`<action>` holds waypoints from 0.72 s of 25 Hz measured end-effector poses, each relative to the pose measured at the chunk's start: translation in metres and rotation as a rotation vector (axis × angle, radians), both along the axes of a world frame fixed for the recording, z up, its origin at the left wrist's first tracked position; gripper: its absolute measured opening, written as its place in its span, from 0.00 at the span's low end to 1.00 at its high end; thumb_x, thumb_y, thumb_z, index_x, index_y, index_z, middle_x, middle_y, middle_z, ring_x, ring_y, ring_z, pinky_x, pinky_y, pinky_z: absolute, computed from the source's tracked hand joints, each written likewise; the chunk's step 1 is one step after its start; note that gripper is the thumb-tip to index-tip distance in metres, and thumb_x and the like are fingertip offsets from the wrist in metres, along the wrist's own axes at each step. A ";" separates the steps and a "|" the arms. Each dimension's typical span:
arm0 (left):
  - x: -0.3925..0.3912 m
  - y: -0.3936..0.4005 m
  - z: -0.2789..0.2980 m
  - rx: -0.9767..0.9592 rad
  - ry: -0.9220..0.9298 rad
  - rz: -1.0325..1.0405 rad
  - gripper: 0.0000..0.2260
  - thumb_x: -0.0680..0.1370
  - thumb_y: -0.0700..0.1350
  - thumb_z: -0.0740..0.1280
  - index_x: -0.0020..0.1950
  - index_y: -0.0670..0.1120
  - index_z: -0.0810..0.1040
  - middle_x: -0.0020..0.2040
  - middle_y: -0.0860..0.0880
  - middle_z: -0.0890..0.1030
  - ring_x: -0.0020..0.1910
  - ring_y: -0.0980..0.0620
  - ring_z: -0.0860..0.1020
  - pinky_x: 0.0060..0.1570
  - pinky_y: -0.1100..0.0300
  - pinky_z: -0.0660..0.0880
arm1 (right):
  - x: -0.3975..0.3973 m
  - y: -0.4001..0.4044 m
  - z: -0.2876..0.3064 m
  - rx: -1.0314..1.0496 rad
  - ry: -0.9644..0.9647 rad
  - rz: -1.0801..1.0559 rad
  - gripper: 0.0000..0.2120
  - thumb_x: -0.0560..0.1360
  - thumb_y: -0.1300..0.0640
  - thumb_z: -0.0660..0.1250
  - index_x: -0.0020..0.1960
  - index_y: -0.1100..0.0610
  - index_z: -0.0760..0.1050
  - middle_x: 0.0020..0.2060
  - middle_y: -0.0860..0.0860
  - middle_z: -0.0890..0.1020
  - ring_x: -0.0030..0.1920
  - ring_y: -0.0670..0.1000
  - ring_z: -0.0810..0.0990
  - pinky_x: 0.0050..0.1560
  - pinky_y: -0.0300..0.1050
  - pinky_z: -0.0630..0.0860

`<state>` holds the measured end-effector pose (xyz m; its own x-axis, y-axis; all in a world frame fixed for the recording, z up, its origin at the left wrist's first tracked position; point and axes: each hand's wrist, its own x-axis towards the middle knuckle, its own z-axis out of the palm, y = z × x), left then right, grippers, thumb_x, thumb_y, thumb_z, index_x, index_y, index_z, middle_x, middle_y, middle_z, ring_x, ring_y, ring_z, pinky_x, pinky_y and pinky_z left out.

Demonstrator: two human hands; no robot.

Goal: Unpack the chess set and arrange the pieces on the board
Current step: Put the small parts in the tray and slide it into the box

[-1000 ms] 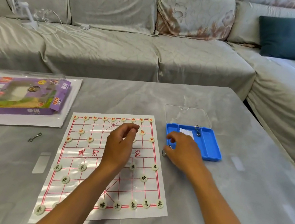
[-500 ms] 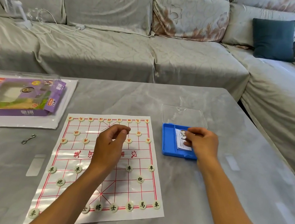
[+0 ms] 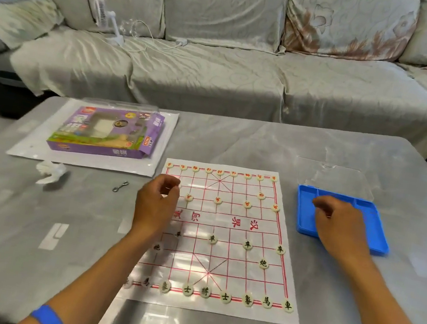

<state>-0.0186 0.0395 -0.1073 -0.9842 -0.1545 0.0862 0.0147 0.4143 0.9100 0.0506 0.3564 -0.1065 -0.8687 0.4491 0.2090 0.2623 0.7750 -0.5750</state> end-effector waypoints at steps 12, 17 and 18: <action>-0.058 -0.114 -0.024 -0.640 -0.168 0.144 0.06 0.78 0.42 0.67 0.46 0.41 0.81 0.46 0.42 0.81 0.40 0.47 0.73 0.43 0.56 0.69 | -0.001 -0.011 -0.008 0.060 -0.024 0.049 0.09 0.78 0.60 0.63 0.56 0.56 0.79 0.51 0.53 0.83 0.45 0.46 0.74 0.50 0.40 0.70; -0.060 -0.118 -0.021 -0.694 -0.192 0.056 0.01 0.77 0.41 0.67 0.46 0.45 0.78 0.46 0.45 0.80 0.42 0.47 0.75 0.43 0.56 0.72 | 0.000 -0.014 -0.006 0.035 -0.026 0.067 0.09 0.78 0.60 0.64 0.56 0.56 0.79 0.52 0.53 0.83 0.45 0.46 0.75 0.49 0.40 0.70; -0.061 -0.120 -0.018 -0.681 -0.204 0.035 0.01 0.76 0.41 0.68 0.46 0.47 0.78 0.46 0.46 0.80 0.43 0.47 0.75 0.42 0.56 0.71 | 0.001 -0.015 -0.004 0.035 -0.028 0.070 0.09 0.78 0.60 0.64 0.56 0.56 0.79 0.52 0.53 0.83 0.45 0.46 0.75 0.49 0.40 0.71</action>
